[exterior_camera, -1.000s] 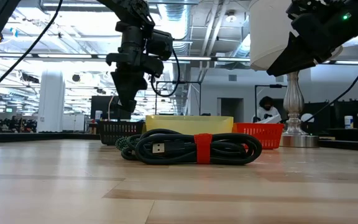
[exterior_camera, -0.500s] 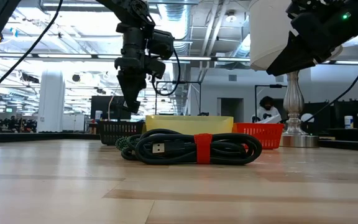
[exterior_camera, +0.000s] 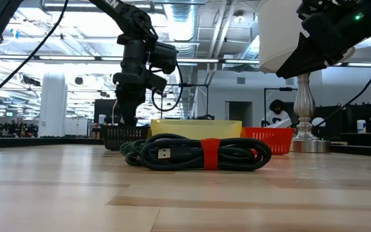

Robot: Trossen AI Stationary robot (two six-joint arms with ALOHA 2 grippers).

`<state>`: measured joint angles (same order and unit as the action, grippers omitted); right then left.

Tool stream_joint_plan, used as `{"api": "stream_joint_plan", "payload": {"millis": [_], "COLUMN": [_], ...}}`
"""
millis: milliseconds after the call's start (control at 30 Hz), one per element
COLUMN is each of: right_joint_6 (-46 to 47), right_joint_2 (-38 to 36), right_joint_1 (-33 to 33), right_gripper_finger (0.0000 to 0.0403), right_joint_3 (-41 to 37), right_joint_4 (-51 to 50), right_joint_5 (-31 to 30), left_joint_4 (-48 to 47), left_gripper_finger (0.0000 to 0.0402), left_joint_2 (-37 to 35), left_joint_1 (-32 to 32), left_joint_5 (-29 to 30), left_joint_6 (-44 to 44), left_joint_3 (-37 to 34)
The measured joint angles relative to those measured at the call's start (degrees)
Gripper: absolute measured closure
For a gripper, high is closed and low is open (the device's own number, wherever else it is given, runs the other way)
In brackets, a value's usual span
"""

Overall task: Pick and place items into bin
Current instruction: Put the black charger adapter into the black bin

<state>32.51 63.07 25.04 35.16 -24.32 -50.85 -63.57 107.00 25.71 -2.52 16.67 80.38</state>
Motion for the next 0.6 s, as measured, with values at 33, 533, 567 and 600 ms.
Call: {"api": "stream_joint_plan", "payload": {"millis": [33,533,567,600], "right_joint_6": [0.0,0.0,0.0,0.0], "right_joint_2": [0.0,0.0,0.0,0.0], "right_joint_1": [0.0,0.0,0.0,0.0], "right_gripper_finger": [0.0158,0.0158,0.0158,0.0158], "right_joint_3": [0.0,0.0,0.0,0.0], "right_joint_4": [0.0,0.0,0.0,0.0], "right_joint_5": [0.0,-0.1,-0.1,-0.1], "left_joint_4": [0.1,1.6,1.6,1.6], "left_gripper_finger": [0.0232,0.0232,0.0232,0.0231], "left_joint_2": [0.0,0.0,0.0,0.0], "left_joint_1": [0.0,-0.3,-0.3,-0.3], "left_joint_5": [0.0,4.6,4.1,4.0], "left_joint_6": [0.0,3.8,3.8,3.8], "left_joint_3": [0.0,0.0,0.0,0.0]}}
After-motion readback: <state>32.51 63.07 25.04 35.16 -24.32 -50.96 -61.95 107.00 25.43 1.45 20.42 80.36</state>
